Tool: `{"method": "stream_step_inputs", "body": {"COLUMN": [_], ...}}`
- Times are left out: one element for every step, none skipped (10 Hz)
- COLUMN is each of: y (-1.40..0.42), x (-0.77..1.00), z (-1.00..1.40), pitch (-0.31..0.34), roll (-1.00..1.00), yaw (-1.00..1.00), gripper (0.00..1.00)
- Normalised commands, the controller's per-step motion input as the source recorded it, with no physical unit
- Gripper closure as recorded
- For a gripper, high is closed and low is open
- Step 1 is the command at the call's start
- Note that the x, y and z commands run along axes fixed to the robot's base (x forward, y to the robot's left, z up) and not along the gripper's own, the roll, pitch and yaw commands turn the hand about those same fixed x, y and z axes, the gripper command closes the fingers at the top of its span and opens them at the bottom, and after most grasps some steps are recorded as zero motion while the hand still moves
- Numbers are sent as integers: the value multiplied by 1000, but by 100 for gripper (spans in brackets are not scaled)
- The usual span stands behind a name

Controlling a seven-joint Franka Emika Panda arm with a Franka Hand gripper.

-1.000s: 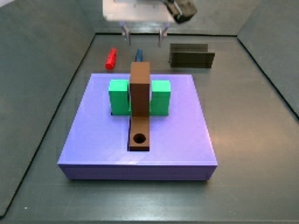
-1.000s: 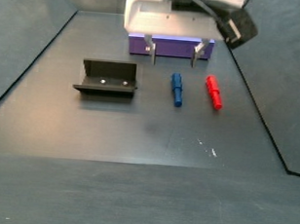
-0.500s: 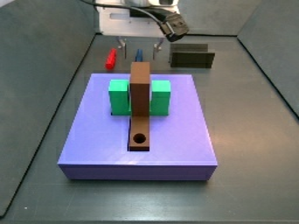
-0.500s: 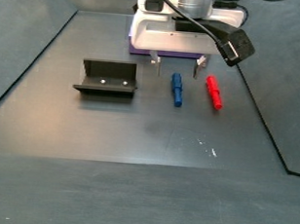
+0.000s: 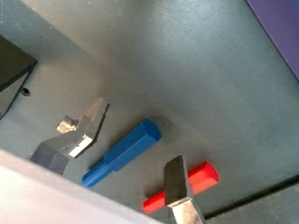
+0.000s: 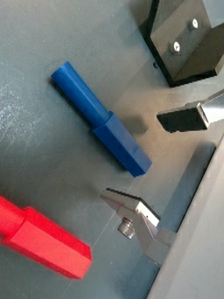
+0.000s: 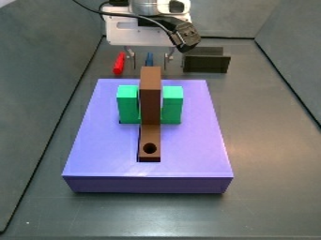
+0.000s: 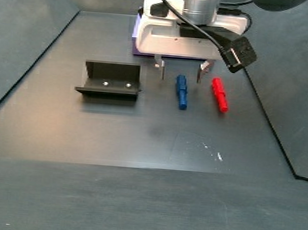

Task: Pick up the blue object. Move up. Place the blue object on the fixture. Regrasp the blue object. Move to above the board. Insert the blue object.
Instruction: Pick up the blue object.

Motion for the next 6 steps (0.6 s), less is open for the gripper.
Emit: {"method": "stream_step_inputs", "body": {"y": [-3,-9,-6,-14,0,0], "x": [0,0,0,0,0,0], "z": [-77,-126,-83,0,-46,0], "pitch": [-149,-174,-161,-113,-130,-3], "roll": [7,11,24,41,39,46], "yaw": [43,37,57,69,77,3], "gripper": [0,0,0,0,0,0]}}
